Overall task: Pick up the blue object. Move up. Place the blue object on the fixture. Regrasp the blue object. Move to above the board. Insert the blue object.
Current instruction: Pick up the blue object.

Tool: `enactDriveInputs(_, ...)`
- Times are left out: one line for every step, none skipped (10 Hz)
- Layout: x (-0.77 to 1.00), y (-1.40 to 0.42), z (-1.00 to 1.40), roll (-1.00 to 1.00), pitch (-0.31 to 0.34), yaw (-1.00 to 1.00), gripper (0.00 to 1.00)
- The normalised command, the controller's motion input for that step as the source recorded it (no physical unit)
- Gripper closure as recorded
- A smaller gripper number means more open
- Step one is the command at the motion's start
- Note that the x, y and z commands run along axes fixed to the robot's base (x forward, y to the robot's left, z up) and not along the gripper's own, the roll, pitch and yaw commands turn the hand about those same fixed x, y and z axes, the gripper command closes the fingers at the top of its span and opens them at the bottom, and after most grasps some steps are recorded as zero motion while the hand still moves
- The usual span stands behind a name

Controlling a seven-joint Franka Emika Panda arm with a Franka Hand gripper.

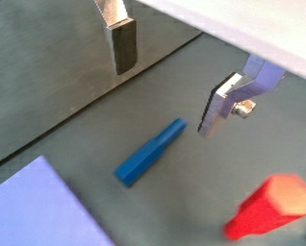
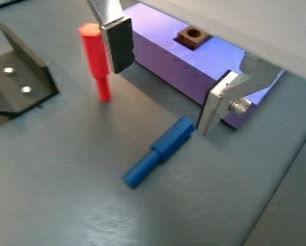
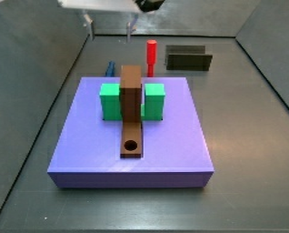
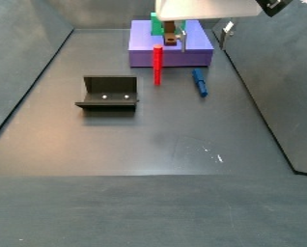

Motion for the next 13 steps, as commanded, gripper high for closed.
enactDriveInputs(-0.15,-0.35,-0.25,0.0,-0.097,0.12,0.0)
enactDriveInputs(-0.07,-0.32,-0.32,0.0,-0.109,0.19,0.0)
enactDriveInputs(0.0,-0.34,-0.37,0.0,-0.073,0.19,0.0)
enactDriveInputs(0.0,-0.4,-0.36,0.02,-0.07,0.17,0.0)
enactDriveInputs(0.0,-0.32,-0.37,0.03,-0.074,0.13,0.0)
enactDriveInputs(0.0,-0.21,-0.31,0.04,-0.021,0.04,0.0)
enactDriveInputs(-0.01,-0.09,-0.31,0.11,-0.001,0.0,0.0)
enactDriveInputs(-0.12,0.0,-0.41,0.12,-0.031,-0.05,0.0)
enactDriveInputs(-0.12,0.0,-0.51,0.1,-0.054,-0.12,0.0)
enactDriveInputs(-0.08,0.0,-0.49,0.08,-0.069,-0.14,0.0)
enactDriveInputs(-0.11,-0.02,-0.45,0.06,-0.086,-0.11,0.0)
enactDriveInputs(-0.05,0.0,-0.36,0.04,-0.057,-0.1,0.0)
enactDriveInputs(0.0,0.0,-0.28,0.01,-0.044,-0.09,0.0)
